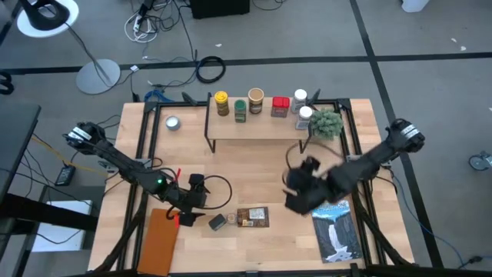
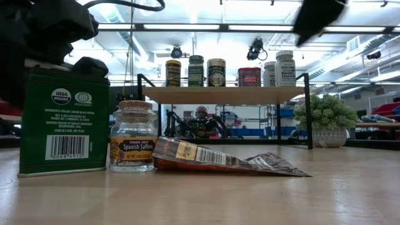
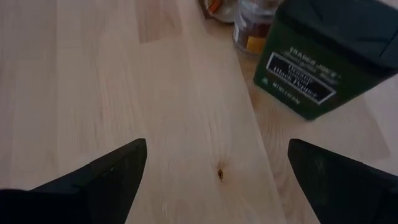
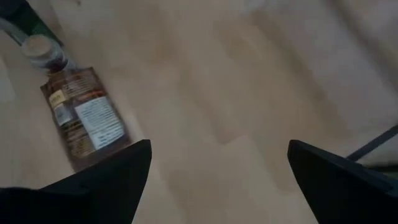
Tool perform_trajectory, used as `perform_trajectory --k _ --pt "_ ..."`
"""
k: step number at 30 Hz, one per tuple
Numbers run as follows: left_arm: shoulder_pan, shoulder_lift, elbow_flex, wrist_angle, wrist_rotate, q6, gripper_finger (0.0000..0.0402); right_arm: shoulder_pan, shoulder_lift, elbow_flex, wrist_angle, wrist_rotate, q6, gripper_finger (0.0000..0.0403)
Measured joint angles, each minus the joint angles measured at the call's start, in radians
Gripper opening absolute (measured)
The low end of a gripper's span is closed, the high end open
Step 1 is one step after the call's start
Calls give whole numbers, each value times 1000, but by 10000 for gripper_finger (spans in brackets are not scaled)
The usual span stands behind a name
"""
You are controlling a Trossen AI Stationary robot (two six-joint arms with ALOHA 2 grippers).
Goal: Shelf spices
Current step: Put the black seasoning can on the shelf
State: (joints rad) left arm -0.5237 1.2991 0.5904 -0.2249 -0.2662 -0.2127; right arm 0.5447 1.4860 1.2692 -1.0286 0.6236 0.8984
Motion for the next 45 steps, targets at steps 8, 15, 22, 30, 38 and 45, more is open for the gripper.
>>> perform_trajectory --k 8,15,22,30,38,45 --pt "0 0 0 84 0 -1 397 211 0 -328 516 65 247 377" --pt "0 0 0 178 0 -1 397 282 0 -526 927 145 177 377" --pt "0 0 0 283 0 -1 397 249 0 -602 984 141 177 377" --pt "0 0 0 470 0 -1 397 185 0 -605 999 144 176 375" --pt "0 0 0 605 0 -1 397 167 0 -605 1038 143 173 375" --pt "0 0 0 711 0 -1 397 167 0 -605 1043 143 172 375"
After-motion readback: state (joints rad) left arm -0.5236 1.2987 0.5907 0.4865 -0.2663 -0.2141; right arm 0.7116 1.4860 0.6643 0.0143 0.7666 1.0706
